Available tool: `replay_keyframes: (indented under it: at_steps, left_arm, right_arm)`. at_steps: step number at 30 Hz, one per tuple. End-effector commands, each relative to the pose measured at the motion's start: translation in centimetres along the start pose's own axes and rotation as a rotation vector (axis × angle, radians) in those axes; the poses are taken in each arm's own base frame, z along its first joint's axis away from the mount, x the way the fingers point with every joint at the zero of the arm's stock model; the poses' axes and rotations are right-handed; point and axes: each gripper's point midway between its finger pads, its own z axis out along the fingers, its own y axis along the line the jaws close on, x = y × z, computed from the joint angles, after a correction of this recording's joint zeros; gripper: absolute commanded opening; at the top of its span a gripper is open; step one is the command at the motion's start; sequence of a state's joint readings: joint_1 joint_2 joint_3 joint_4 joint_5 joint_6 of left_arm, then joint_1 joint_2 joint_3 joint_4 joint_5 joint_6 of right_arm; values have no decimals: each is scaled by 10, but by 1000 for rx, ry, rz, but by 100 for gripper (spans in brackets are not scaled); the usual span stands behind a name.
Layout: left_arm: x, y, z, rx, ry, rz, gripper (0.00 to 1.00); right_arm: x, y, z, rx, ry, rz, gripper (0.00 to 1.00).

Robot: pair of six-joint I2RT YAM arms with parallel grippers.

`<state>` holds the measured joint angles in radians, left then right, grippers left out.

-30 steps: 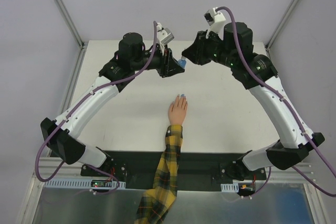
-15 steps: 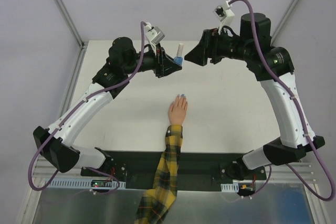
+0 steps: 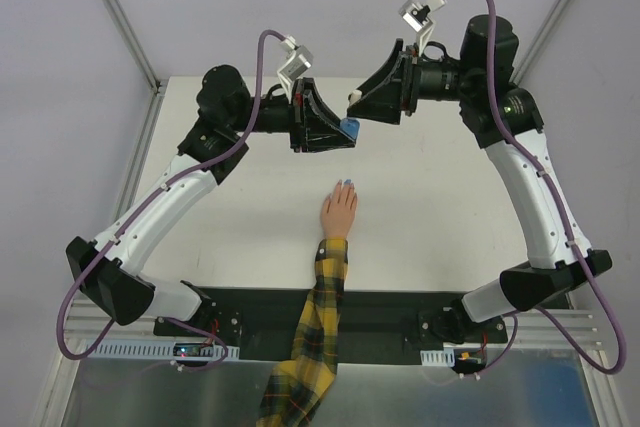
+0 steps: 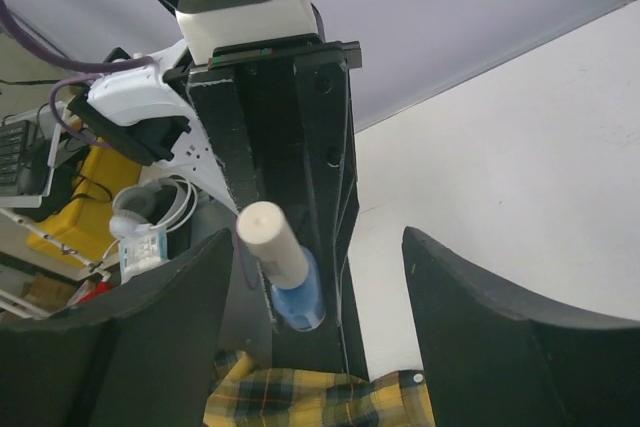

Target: Paint the nails

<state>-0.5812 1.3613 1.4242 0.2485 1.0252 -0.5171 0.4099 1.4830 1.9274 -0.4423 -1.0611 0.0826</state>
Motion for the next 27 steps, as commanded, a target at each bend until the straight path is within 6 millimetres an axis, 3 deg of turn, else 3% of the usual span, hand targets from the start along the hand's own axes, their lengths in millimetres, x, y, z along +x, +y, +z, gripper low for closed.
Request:
replay_keyframes:
  at_steps: [1, 14, 20, 21, 23, 24, 25, 26, 27]
  left_arm:
    - [-10, -27, -6, 111, -7, 48, 0]
    - [-12, -23, -4, 98, -11, 35, 0]
    - [-24, -7, -2, 2, -46, 34, 0]
    - [-28, -3, -3, -26, -54, 44, 0]
    - [-37, 12, -4, -116, -86, 30, 0]
    - [-41, 20, -5, -163, -103, 39, 0]
    - [-47, 25, -7, -206, -126, 52, 0]
    - [-51, 35, -11, -267, -152, 86, 0]
    - [-62, 52, -16, -384, -210, 110, 0]
  right_arm:
    - [-12, 24, -1, -135, -28, -79, 66]
    - [-4, 22, 6, -158, -14, -21, 38]
    - [9, 19, 8, -119, 9, -48, 21]
    - [12, 18, 8, -100, 16, -66, 12]
    - [25, 7, 9, 8, 41, -55, 1]
    - [40, 3, 13, 58, 83, -68, 0]
    - [42, -25, 12, 242, 72, -72, 0]
    - [46, -37, 10, 364, 75, -68, 1]
    - [60, -38, 15, 460, 97, -16, 0]
